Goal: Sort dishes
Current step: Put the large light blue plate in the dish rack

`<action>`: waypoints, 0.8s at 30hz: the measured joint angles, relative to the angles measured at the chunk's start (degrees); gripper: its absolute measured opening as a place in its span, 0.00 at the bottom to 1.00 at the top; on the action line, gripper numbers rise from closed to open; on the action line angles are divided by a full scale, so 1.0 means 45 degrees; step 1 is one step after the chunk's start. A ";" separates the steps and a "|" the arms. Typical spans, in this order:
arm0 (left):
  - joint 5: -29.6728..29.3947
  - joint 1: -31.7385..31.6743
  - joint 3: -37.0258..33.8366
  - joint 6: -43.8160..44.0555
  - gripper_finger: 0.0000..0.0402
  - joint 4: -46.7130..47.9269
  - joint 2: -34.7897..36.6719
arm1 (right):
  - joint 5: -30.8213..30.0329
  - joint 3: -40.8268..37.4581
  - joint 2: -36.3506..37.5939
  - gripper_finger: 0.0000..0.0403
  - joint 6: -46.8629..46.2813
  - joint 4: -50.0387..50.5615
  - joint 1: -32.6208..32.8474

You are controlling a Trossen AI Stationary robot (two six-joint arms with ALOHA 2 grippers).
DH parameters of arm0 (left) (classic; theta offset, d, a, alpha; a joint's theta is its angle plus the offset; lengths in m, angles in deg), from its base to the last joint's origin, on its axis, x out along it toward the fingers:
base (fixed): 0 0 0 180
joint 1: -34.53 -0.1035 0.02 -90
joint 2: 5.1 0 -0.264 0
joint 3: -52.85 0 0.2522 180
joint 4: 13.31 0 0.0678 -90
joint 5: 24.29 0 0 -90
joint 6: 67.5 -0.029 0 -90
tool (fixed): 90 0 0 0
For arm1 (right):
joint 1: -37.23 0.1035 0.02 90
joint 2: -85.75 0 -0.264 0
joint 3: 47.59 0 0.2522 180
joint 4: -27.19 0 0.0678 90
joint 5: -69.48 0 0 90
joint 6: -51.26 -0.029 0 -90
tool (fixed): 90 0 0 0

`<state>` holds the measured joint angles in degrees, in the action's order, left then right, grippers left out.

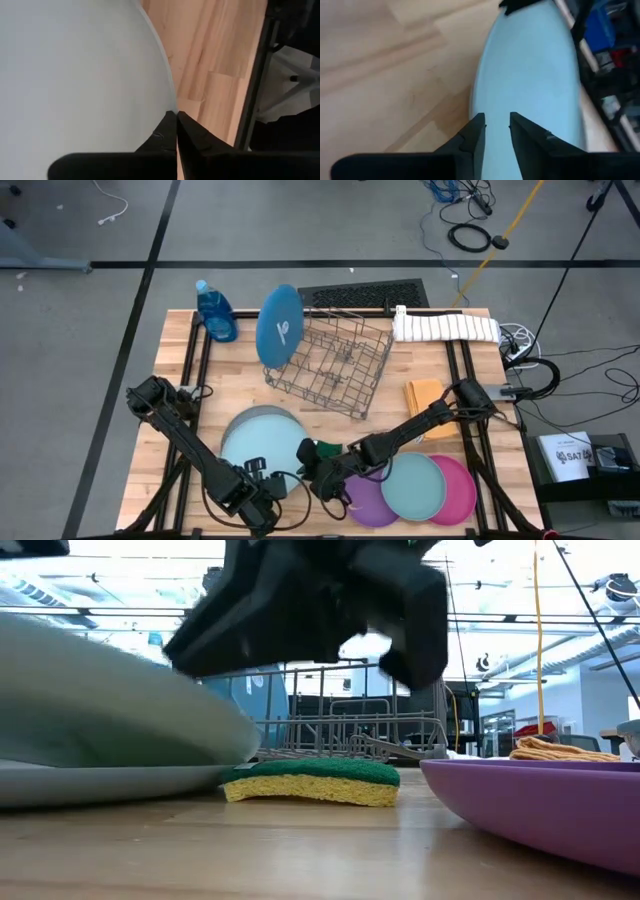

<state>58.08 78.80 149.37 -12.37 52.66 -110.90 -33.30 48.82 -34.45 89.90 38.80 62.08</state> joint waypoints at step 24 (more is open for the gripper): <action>-0.3770 0.0180 0.2109 -0.0437 0.00 0.0850 0.2972 | -0.3668 0.0000 0.4952 0.36 -0.1833 0.3213 0.1675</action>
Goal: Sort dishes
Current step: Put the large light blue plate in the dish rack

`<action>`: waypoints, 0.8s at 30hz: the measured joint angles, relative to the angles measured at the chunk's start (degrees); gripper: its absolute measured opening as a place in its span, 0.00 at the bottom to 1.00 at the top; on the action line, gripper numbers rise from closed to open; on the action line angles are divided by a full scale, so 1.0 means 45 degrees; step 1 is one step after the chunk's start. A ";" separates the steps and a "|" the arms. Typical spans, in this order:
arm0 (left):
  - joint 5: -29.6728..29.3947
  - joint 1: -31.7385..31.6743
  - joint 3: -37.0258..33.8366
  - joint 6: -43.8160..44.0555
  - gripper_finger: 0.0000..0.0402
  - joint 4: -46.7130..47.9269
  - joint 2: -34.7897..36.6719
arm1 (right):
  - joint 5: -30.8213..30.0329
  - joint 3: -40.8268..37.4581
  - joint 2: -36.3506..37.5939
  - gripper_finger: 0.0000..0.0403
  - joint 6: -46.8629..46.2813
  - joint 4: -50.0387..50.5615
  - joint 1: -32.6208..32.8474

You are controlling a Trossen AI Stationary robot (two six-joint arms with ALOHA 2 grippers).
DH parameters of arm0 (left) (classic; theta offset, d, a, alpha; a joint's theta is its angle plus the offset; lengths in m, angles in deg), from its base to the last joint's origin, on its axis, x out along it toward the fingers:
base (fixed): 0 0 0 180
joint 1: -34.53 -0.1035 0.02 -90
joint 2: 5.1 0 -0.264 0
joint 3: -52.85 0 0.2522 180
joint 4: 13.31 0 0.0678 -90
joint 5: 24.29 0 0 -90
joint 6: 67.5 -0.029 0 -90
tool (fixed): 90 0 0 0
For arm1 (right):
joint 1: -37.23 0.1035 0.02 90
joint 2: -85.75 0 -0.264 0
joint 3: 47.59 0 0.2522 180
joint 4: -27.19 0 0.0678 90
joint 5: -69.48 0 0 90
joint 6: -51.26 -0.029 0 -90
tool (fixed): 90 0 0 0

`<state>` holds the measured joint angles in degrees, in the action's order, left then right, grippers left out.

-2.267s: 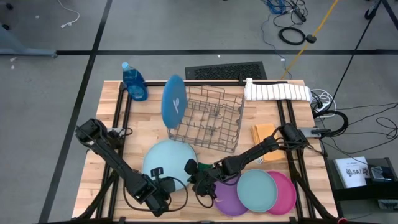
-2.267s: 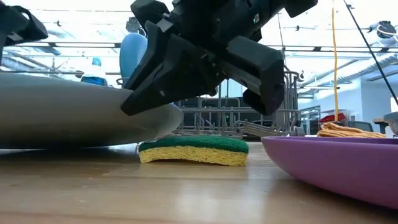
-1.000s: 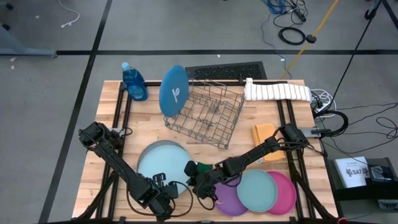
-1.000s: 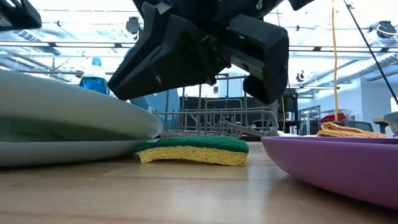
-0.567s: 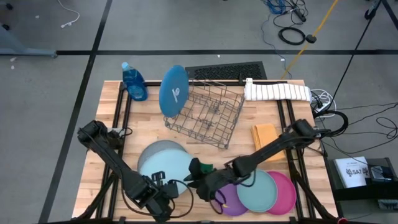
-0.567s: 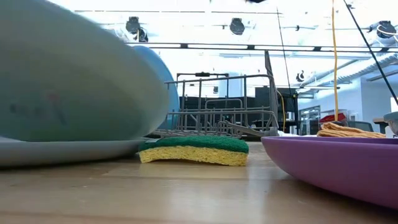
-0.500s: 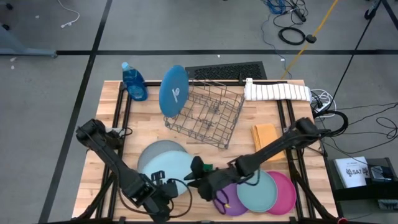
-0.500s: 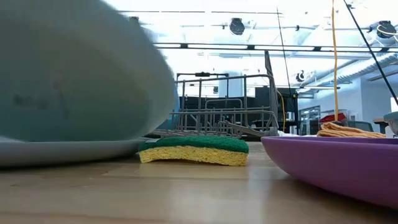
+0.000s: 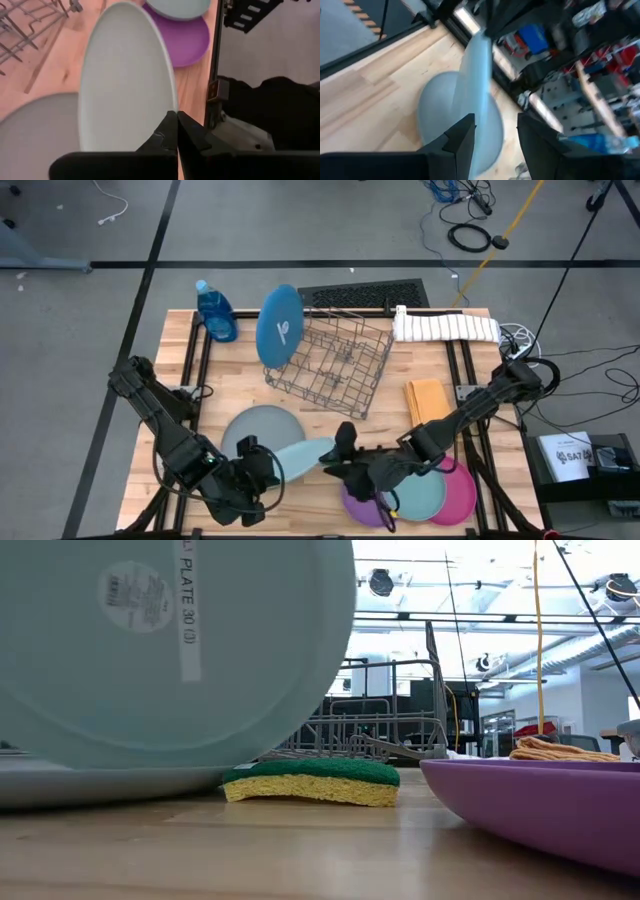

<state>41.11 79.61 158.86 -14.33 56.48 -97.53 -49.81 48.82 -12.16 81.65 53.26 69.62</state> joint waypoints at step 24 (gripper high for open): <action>0.0184 0.0117 0.0000 0.0039 0.00 0.0305 -0.0726 | 0.3604 -0.0007 -0.2946 0.53 -0.2465 0.0236 -0.0863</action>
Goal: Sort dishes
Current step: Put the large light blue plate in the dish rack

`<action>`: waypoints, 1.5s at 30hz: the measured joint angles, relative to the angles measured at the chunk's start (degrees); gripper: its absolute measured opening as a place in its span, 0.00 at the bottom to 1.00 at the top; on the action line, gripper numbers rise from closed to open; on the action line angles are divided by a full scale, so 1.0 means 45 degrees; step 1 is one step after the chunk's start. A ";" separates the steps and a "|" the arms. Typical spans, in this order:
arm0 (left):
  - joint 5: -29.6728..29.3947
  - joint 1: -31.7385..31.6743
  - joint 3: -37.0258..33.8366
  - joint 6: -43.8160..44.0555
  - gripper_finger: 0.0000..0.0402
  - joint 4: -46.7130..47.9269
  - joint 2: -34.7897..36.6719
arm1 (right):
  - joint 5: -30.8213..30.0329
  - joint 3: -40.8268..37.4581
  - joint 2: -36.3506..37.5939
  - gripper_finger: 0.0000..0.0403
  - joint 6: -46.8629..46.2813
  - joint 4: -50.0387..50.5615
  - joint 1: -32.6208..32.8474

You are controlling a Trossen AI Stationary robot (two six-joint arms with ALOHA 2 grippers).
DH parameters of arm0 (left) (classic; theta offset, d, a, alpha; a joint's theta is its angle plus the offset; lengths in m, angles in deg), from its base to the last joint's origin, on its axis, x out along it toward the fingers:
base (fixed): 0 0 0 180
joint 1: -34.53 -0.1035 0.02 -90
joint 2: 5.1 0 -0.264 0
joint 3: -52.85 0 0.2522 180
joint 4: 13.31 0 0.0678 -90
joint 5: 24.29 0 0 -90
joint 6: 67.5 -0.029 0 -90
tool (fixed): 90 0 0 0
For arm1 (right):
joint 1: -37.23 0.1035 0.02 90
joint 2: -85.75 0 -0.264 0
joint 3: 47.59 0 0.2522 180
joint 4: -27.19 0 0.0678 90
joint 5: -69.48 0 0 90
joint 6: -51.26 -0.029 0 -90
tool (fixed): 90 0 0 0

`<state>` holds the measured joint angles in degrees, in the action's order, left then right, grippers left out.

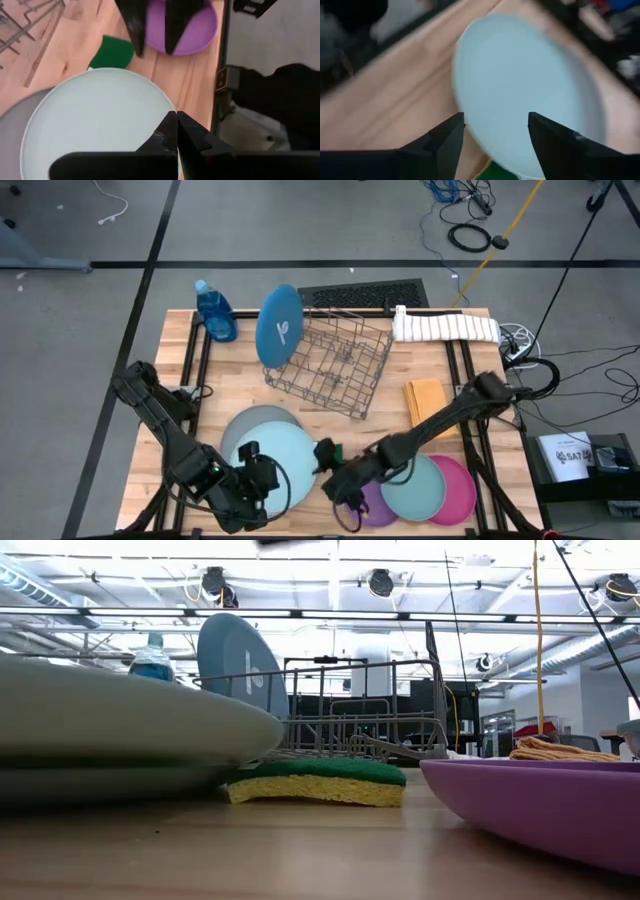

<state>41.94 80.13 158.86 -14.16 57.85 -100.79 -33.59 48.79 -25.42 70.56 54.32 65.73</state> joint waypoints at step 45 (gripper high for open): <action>-0.0908 0.0274 -0.0019 -0.3380 0.34 -0.0664 0.0144 | -0.1227 0.0002 0.0381 0.01 0.4117 -0.1397 0.0188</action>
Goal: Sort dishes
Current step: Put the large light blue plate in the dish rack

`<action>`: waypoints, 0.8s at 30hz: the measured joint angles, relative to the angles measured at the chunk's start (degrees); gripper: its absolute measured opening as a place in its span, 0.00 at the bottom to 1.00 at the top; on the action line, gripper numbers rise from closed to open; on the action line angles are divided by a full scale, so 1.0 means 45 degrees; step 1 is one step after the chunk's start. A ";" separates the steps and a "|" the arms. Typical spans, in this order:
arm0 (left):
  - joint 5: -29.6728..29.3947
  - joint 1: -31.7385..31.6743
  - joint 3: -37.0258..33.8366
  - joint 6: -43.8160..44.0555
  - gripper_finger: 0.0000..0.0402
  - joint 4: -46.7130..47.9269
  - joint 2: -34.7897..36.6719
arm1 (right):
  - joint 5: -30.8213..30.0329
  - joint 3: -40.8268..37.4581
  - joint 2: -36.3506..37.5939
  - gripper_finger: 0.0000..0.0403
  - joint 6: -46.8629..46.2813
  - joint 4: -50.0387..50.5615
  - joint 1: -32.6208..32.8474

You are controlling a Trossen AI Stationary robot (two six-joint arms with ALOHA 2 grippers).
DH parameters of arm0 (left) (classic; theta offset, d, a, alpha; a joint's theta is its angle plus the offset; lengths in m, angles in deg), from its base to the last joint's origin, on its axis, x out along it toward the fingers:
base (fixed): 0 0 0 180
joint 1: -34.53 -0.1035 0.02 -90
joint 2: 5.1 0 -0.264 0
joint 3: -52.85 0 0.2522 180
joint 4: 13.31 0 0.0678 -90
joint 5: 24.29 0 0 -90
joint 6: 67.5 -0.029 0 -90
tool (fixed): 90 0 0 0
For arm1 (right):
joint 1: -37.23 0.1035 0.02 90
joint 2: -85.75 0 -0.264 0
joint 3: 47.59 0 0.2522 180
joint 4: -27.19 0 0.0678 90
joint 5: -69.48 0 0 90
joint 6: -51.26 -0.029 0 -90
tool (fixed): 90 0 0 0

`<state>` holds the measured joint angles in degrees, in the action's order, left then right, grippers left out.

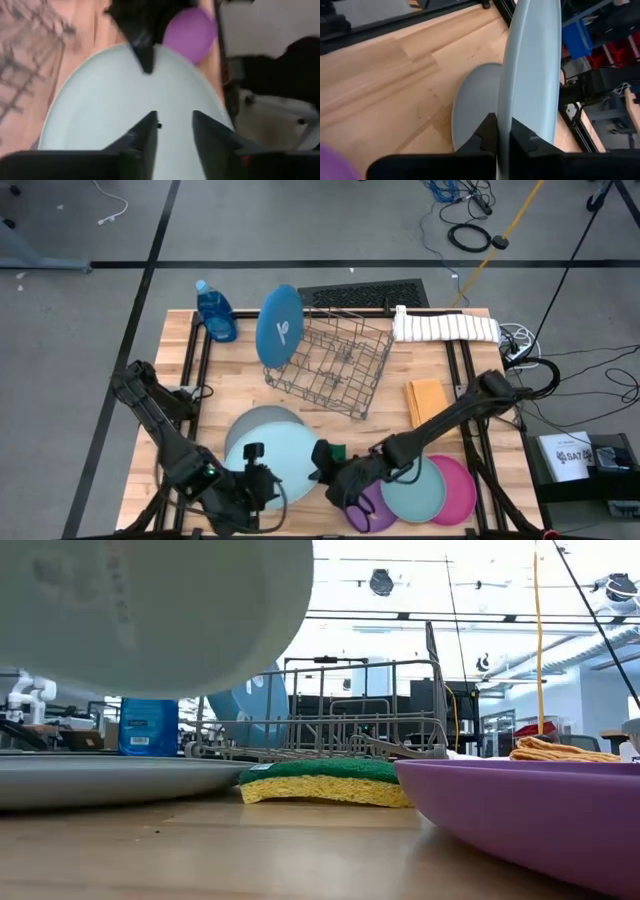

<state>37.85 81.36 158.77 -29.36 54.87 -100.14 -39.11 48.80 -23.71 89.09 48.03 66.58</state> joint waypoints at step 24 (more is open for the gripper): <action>0.1517 -0.1640 0.0482 0.0032 0.03 0.3370 0.0418 | -0.1180 -0.0044 0.1978 0.16 0.0641 0.0425 -0.0772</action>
<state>44.68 73.99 160.94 -29.22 70.03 -98.26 -44.42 48.60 -14.81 91.97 49.95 63.10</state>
